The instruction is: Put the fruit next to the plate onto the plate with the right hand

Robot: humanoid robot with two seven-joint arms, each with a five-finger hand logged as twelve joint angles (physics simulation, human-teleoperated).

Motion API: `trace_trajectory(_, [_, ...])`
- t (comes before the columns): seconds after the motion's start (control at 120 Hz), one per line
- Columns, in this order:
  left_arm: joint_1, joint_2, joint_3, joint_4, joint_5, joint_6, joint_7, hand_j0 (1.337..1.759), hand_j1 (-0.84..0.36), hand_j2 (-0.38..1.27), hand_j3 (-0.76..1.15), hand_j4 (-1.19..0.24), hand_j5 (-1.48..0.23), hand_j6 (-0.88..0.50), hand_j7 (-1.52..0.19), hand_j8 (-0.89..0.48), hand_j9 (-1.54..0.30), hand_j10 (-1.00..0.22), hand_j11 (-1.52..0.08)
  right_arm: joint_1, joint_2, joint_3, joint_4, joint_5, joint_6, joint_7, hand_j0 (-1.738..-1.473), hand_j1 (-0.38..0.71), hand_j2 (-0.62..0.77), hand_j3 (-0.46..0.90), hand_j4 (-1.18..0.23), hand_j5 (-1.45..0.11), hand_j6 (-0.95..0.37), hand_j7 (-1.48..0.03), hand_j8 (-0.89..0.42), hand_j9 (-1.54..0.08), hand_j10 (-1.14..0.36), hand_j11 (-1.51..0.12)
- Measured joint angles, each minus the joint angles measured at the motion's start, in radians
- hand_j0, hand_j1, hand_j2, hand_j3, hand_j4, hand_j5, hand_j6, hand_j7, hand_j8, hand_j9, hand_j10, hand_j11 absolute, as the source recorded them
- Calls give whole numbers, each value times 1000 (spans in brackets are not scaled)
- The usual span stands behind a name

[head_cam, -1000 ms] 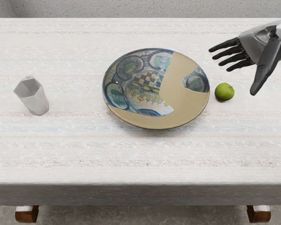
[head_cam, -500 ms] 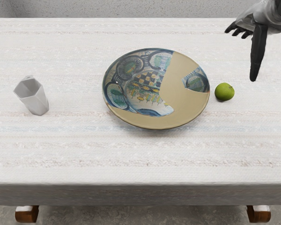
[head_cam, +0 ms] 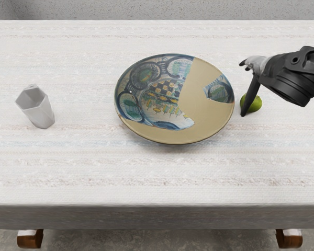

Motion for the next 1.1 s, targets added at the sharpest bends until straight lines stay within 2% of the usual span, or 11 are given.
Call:
trace_trajectory(0.208, [0, 0, 0, 0, 0, 0, 0, 1658, 349, 0, 0, -1, 0, -1, 0, -1, 0, -1, 0, -36, 0, 2, -5, -17, -33, 0, -1658, -231, -19, 0, -100, -129, -101, -128, -101, -129, -100, -129])
trace_trajectory(0.375, [0, 0, 0, 0, 0, 0, 0, 1658, 349, 0, 0, -1, 0, -1, 0, -1, 0, -1, 0, -88, 2, 2, -27, -59, -143, 0, -1658, -218, -21, 0, -111, -143, -112, -142, -111, -142, -111, -142])
trace_trajectory(0.483, [0, 0, 0, 0, 0, 0, 0, 1658, 349, 0, 0, -1, 0, -1, 0, -1, 0, -1, 0, -139, 11, 2, -88, -95, -191, 0, -1658, -214, -22, 0, -114, -147, -115, -147, -115, -147, -114, -147])
trace_trajectory(0.767, [0, 0, 0, 0, 0, 0, 0, 1658, 349, 0, 0, -1, 0, -1, 0, -1, 0, -1, 0, -266, 126, 27, -259, -125, -210, 0, -1658, -193, -25, 0, -132, -170, -133, -170, -132, -170, -131, -170])
trace_trajectory(1.1, [0, 0, 0, 0, 0, 0, 0, 1658, 349, 0, 0, -1, 0, -1, 0, -1, 0, -1, 0, -353, 206, 46, -405, -129, -205, 0, -1658, -146, -33, 0, -171, -221, -173, -221, -172, -221, -171, -221])
